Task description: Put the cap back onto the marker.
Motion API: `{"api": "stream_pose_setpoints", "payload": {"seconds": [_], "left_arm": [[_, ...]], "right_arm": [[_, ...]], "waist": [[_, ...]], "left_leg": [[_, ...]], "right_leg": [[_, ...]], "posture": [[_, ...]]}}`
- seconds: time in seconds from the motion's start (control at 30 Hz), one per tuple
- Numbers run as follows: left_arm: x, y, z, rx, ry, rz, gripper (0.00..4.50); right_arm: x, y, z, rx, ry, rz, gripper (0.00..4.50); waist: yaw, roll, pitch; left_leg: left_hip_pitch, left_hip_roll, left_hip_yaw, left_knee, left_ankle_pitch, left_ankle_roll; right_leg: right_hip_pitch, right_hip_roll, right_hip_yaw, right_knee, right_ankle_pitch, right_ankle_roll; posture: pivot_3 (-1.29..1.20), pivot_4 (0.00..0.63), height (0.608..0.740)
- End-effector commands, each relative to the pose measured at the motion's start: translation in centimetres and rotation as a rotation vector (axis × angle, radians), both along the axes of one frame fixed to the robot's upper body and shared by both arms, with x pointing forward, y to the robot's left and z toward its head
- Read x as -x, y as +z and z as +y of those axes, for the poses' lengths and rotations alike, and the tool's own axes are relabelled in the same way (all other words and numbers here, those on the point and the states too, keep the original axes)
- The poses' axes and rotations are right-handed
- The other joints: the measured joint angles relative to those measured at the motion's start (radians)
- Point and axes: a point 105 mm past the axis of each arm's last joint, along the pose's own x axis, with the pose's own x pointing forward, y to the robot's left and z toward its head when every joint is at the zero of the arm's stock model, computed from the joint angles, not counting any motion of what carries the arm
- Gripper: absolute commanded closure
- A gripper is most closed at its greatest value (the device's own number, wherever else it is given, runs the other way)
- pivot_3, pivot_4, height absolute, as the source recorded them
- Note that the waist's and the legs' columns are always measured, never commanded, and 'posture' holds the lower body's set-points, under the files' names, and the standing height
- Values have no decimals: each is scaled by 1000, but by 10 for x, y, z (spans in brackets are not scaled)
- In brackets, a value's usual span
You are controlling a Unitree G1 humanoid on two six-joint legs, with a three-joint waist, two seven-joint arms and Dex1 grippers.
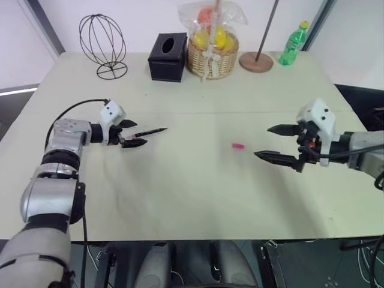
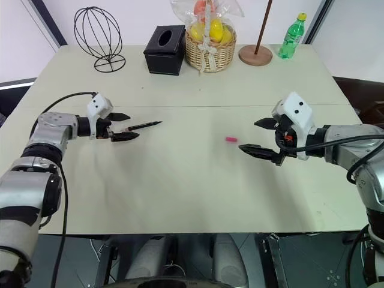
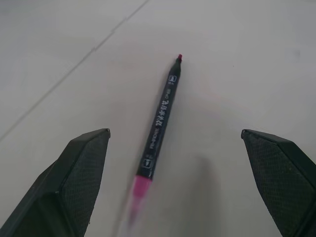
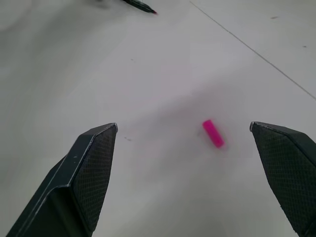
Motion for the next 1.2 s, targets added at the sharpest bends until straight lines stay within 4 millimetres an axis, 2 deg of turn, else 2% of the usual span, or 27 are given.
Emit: {"api": "stream_pose_setpoints", "payload": {"seconds": [0.03,0.27,0.43,0.57,0.8,1.2], "left_arm": [[-8,8,-2,-24,31,-45,12],[-14,-3,-12,-4,74,-28,12],[-16,-3,-20,18,71,-23,12],[-20,-2,-39,18,39,-19,12],[-23,-1,-55,-2,14,-12,12],[-23,-5,-54,-41,13,4,12]], "right_arm": [[5,18,1,28,5,-61,48],[7,18,-1,44,-5,-68,48],[7,18,-4,50,-23,-73,48],[13,17,-8,55,-46,-67,48],[25,22,-8,22,-56,-53,48],[41,17,-2,10,-35,-5,48]], "waist": [[1,0,0],[4,0,0],[3,0,0],[12,0,0],[20,0,0],[23,0,0]], "left_leg": [[0,0,0,0,0,0],[0,0,0,1,0,0],[0,-1,0,1,0,0],[-1,-1,0,1,0,0],[-1,-1,0,2,0,0],[-1,-1,0,2,0,0]], "right_leg": [[0,0,0,0,0,0],[0,-1,0,0,0,0],[0,0,0,0,0,0],[0,-1,0,0,0,0],[0,-1,0,0,0,1],[0,-1,0,1,0,1]], "posture": [[0,150,740],[0,150,740],[0,150,740],[0,150,740],[0,150,740],[0,150,740]]}}
